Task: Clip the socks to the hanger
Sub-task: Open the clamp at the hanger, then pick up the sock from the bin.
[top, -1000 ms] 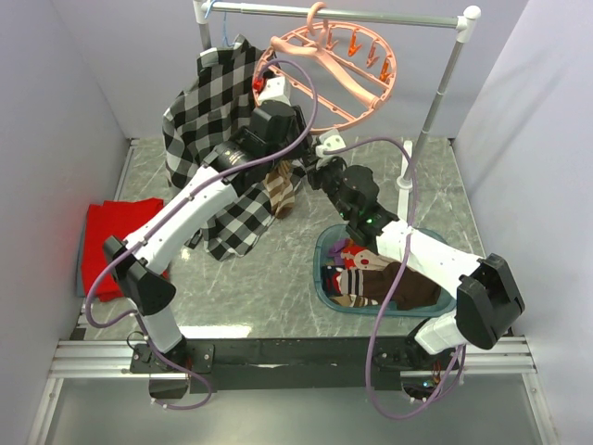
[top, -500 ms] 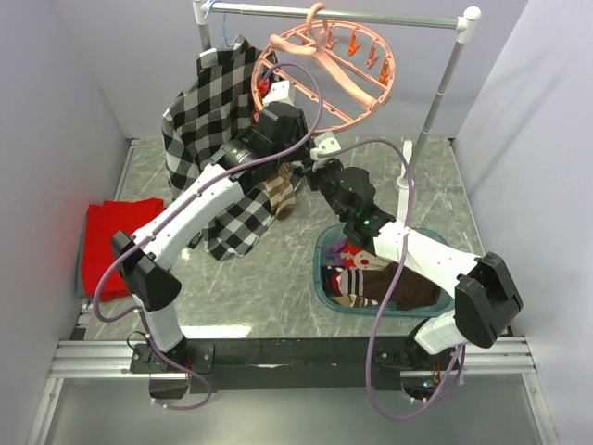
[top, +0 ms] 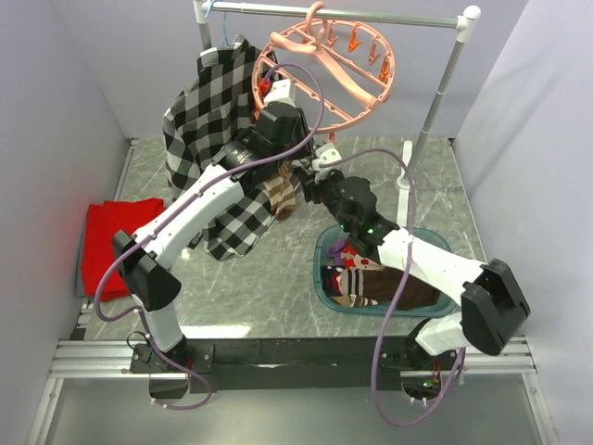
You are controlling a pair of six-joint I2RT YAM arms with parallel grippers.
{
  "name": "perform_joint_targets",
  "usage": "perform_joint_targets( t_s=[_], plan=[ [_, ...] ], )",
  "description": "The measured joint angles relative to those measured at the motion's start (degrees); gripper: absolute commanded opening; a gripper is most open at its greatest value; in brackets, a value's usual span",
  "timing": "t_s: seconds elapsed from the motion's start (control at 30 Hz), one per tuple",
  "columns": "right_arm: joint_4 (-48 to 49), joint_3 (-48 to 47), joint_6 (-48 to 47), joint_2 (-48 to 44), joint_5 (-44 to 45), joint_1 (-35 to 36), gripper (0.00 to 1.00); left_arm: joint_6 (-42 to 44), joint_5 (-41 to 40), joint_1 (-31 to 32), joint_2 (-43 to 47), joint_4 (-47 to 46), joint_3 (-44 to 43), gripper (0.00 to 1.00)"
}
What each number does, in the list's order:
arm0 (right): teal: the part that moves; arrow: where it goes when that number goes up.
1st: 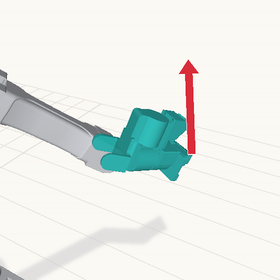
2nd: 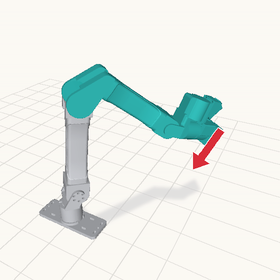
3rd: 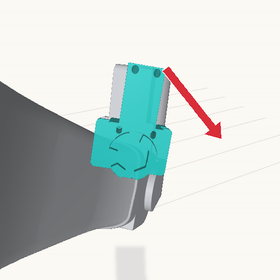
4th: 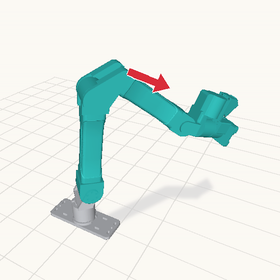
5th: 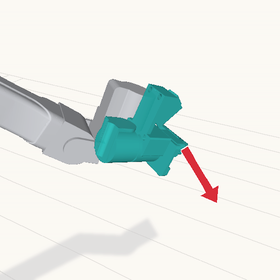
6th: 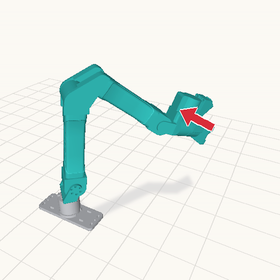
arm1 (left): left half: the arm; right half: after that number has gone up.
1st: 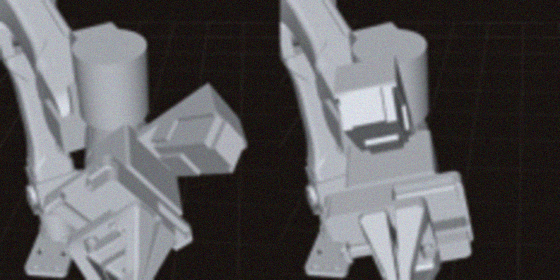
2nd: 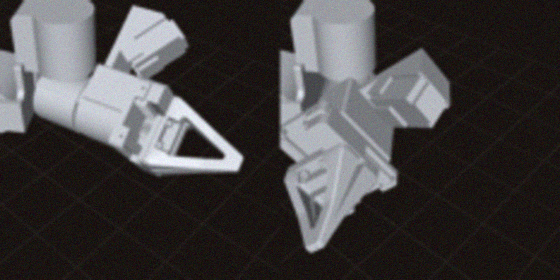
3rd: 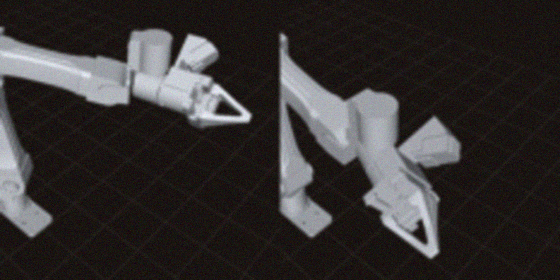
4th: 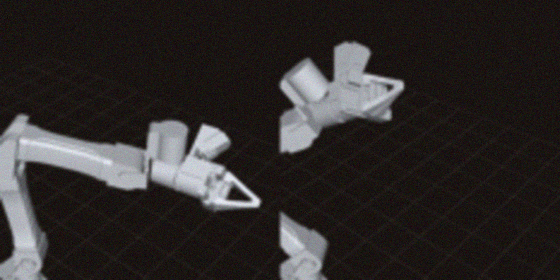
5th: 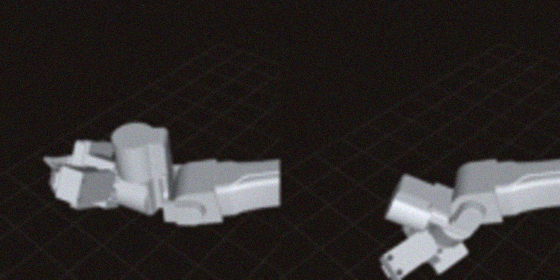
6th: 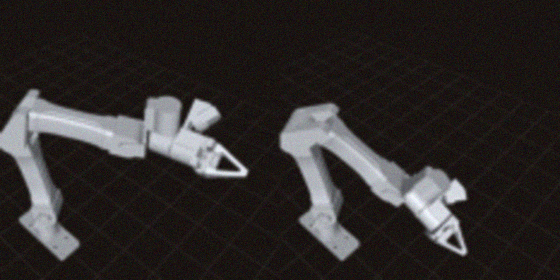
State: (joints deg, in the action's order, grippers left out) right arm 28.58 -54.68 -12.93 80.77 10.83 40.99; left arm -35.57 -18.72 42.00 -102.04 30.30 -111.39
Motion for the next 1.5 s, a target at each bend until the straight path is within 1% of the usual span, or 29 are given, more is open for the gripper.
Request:
perform_joint_targets(
  t_s=[0.1, 0.27, 0.47, 0.53, 0.77, 0.93, 1.1, 1.37, 1.5],
  plan=[
    [-2.38, 1.62, 1.2, -3.15, -0.98, 0.0, 0.67, 0.63, 0.83, -0.46, 0.09, -1.81, 1.62, 0.08],
    [-8.9, 2.43, 3.56, -10.36, -3.15, 0.0, 0.72, 2.23, 2.16, -1.2, 0.55, -4.63, 3.98, 0.05],
    [-17.05, 6.29, 7.08, -20.5, -6.82, -0.5, 0.73, 5.31, 4.2, -1.31, 2.1, -7.02, 5.99, 0.01],
    [-20.26, 7.37, 8.22, -23.23, -8.59, -0.96, 0.73, 6.6, 4.74, -1.31, 2.51, -7.5, 6.51, 0.01],
    [-32.24, 7.54, 11.82, -27.87, -12.63, -4.66, 0.73, 9.46, 6.51, -1.31, 2.78, -8.63, 6.97, 0.01],
    [-42.73, 7.21, 16.37, -27.82, -14.86, -8.63, 0.7, 10.49, 6.88, -1.31, 2.78, -8.66, 7.04, 0.01],
    [-51.08, 7.21, 19.82, -25.33, -16.63, -9.66, 0.63, 10.95, 6.88, -1.33, 2.78, -8.61, 7.02, 0.01],
    [-62.6, 6.78, 19.06, -19.34, -17.53, -9.31, 0.57, 11.1, 6.91, -1.33, 2.78, -8.13, 6.51, 0.01],
    [-65.53, 6.51, 17.75, -16.37, -17.38, -8.92, 0.55, 11.37, 6.91, -1.31, 2.78, -7.93, 6.25, 0.01]
  ],
)
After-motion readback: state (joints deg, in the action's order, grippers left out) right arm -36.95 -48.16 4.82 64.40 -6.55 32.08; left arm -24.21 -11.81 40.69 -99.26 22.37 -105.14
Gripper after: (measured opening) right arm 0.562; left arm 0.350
